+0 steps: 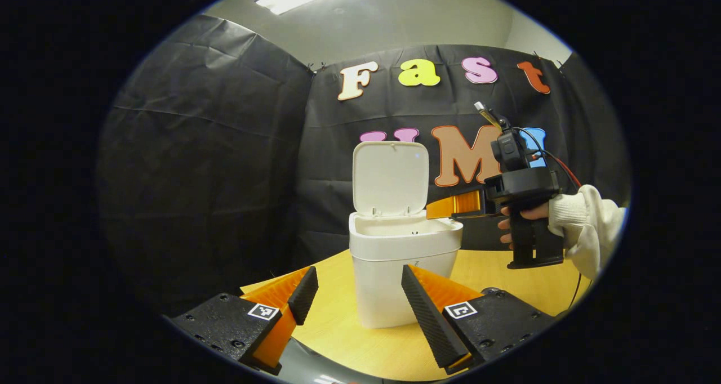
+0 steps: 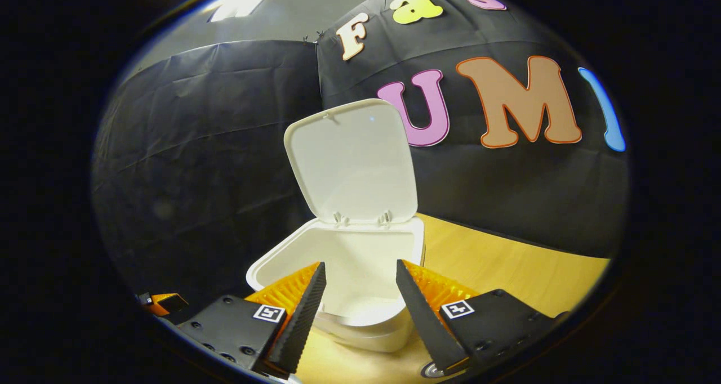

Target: Press the lid of the desktop garbage bin to open it, pick up the crumpled paper on the desktop and throw it into the bin, then pick up the pop can on the desktop and drop it into the bin, and finally close the garbage bin lid.

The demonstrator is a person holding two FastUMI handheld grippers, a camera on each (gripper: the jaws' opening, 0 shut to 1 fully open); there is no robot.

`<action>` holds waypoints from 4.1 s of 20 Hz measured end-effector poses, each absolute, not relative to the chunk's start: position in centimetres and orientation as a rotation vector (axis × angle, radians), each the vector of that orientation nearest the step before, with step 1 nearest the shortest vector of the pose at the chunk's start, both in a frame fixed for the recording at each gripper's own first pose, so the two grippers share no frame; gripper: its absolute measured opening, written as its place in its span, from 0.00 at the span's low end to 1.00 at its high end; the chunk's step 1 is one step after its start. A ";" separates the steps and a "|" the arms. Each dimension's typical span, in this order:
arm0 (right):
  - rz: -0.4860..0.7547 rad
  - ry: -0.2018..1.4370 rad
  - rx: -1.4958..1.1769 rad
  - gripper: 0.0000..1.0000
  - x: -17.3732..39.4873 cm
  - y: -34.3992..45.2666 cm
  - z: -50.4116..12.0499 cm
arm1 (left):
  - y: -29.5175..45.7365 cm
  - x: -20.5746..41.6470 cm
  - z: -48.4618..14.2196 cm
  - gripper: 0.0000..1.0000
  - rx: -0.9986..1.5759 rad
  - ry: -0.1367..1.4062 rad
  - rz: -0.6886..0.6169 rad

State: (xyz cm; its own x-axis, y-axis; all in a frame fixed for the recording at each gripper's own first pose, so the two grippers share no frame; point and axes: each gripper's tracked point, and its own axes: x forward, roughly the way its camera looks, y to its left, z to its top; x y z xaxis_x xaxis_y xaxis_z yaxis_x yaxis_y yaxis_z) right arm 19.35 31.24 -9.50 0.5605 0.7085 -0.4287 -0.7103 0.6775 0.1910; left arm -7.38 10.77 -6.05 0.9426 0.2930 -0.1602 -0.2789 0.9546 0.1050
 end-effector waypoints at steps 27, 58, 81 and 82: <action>-0.079 0.224 0.047 0.96 8.6 -7.5 2.2 | -12.0 6.4 -27.0 0.91 0.015 0.402 -0.359; 0.140 0.349 0.074 0.96 4.4 3.4 -8.4 | -8.6 13.8 -2.4 0.76 0.001 0.212 -0.338; 0.207 0.485 0.032 0.96 3.3 6.8 -14.2 | 11.0 15.8 -0.1 0.93 0.065 0.231 -0.021; 0.200 0.486 0.035 0.96 3.1 6.6 -14.3 | 10.8 15.8 0.6 0.92 0.086 0.213 -0.030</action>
State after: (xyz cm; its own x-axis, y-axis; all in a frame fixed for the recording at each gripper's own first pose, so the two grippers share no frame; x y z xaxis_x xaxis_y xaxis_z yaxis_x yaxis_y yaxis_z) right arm 3.14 6.63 -14.33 0.8650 0.1994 -0.4604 -0.1828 0.9798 0.0808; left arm 15.83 10.82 0.58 0.9771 -0.0206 -0.2120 0.0387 0.9959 0.0816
